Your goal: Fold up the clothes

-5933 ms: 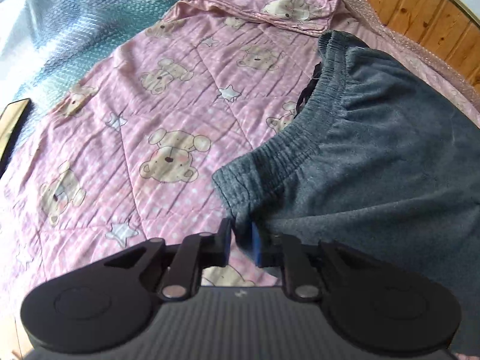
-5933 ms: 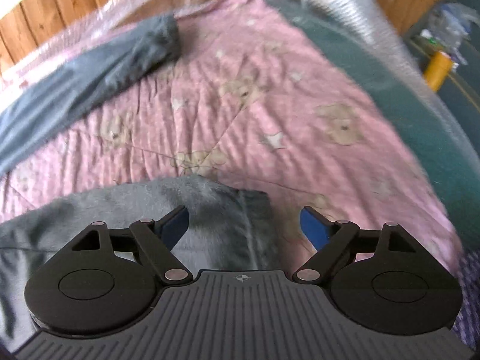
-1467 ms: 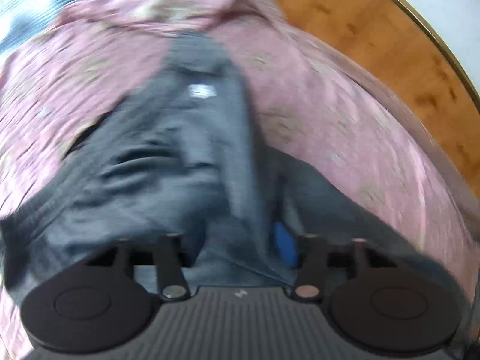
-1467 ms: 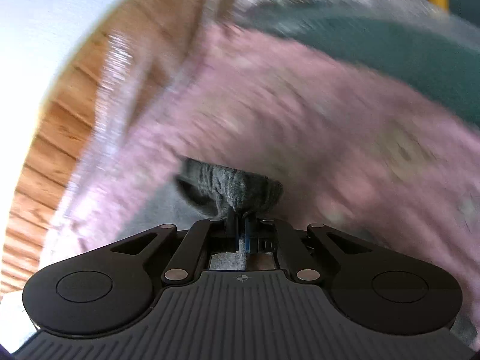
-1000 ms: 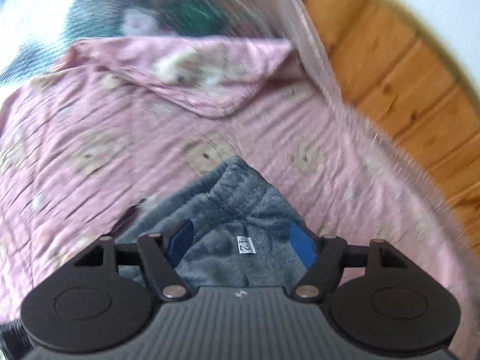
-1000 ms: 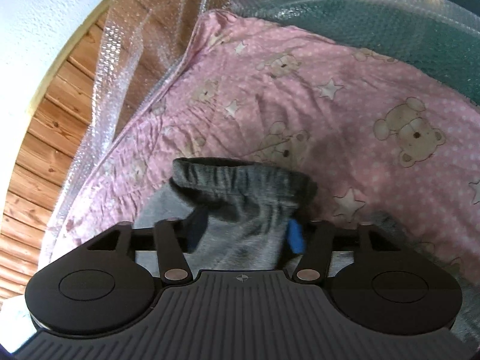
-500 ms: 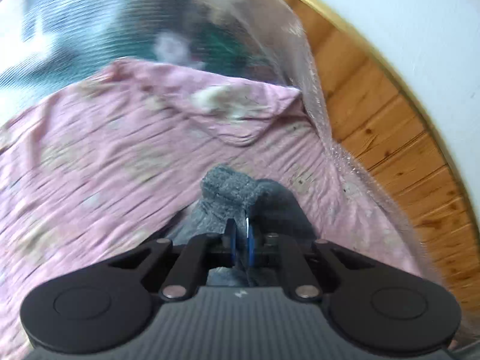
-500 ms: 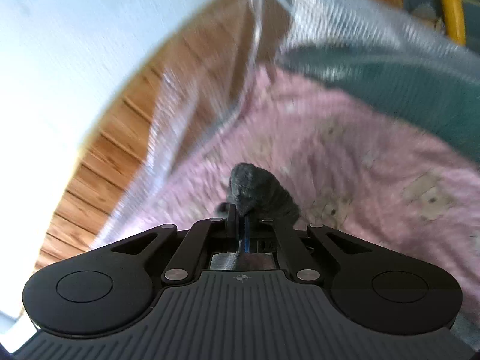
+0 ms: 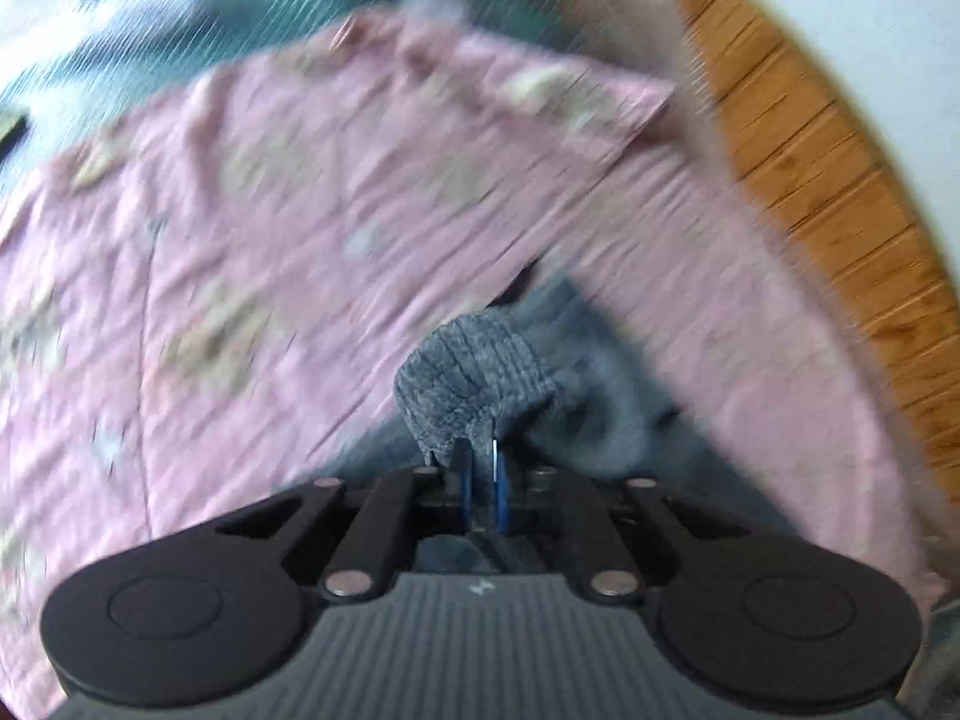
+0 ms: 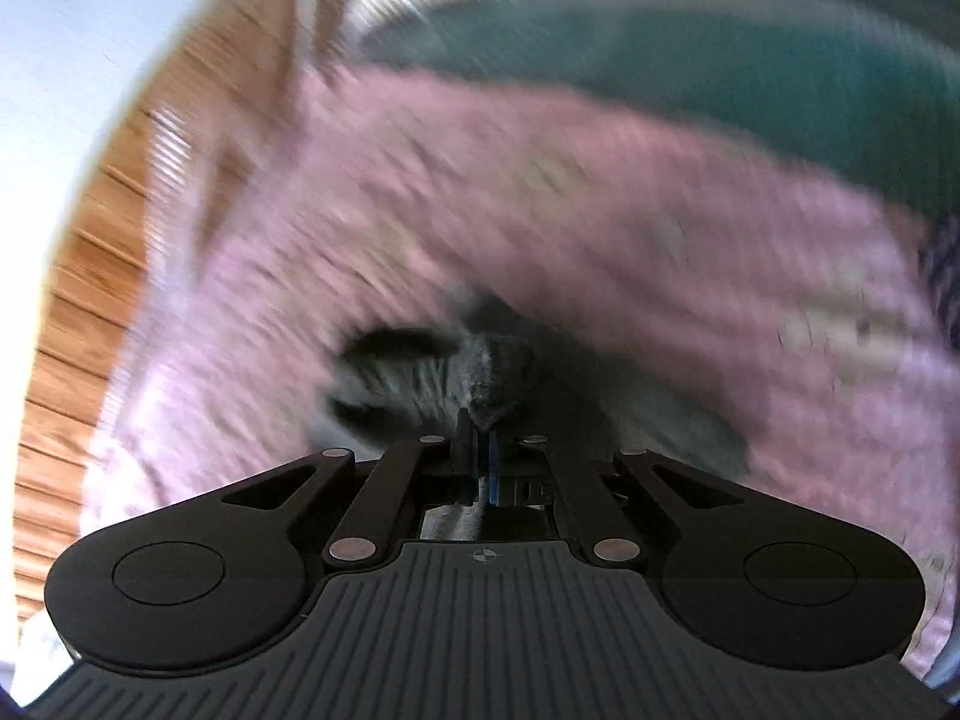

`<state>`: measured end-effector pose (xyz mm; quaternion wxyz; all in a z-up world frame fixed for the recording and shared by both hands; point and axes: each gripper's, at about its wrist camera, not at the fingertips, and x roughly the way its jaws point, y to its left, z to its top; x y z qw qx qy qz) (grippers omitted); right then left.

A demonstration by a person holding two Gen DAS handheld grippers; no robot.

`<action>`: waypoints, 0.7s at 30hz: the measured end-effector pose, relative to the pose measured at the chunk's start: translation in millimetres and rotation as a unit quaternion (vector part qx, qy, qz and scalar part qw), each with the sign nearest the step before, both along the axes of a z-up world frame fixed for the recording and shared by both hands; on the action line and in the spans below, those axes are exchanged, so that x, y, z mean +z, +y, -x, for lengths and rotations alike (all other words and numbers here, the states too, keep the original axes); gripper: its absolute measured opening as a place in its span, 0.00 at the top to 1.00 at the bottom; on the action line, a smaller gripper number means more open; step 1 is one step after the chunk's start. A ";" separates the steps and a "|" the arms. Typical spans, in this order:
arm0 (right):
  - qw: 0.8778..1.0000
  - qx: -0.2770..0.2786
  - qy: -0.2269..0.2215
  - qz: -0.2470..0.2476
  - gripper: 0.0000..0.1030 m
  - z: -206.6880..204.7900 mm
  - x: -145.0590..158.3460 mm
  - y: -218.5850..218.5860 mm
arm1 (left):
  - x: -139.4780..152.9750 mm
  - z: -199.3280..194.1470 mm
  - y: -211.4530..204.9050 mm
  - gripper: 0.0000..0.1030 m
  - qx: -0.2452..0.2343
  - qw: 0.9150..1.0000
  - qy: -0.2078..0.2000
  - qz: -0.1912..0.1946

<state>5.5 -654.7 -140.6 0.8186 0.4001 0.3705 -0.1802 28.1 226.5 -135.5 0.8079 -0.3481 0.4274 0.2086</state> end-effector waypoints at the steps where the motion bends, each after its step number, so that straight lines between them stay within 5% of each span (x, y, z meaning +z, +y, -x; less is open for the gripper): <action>1: 1.000 0.004 -0.004 0.015 1.00 5.0 10.1 0.4 | -0.7 3.2 0.0 0.93 -0.011 1.000 0.001 0.000; 4: 0.998 0.010 0.018 0.054 1.00 24.4 16.7 0.2 | -23.9 19.1 -4.1 0.93 -0.054 0.998 0.037 0.008; 7: 0.995 0.024 0.083 0.054 1.00 38.8 -22.5 0.3 | -51.5 29.7 -8.7 0.92 -0.060 0.995 0.080 0.002; 10: 0.989 0.051 0.121 0.061 0.85 50.2 -41.8 4.0 | -53.2 31.1 -10.8 0.91 -0.053 0.995 0.080 -0.001; 11: 0.989 0.042 0.112 0.083 0.64 54.8 -29.7 4.6 | -53.7 31.5 -11.5 0.89 -0.051 0.996 0.080 -0.002; 12: 0.989 0.033 0.102 0.105 0.54 59.4 -17.5 5.2 | -54.3 32.0 -12.2 0.86 -0.048 0.996 0.080 -0.004; 17: 0.965 0.057 0.053 0.249 0.53 52.4 42.2 13.8 | -57.2 34.2 -15.8 0.84 -0.036 0.996 0.080 -0.010; 21: 0.966 0.140 0.037 0.214 0.45 -15.4 33.2 16.4 | -59.4 36.0 -18.6 0.84 -0.027 0.996 0.081 -0.014</action>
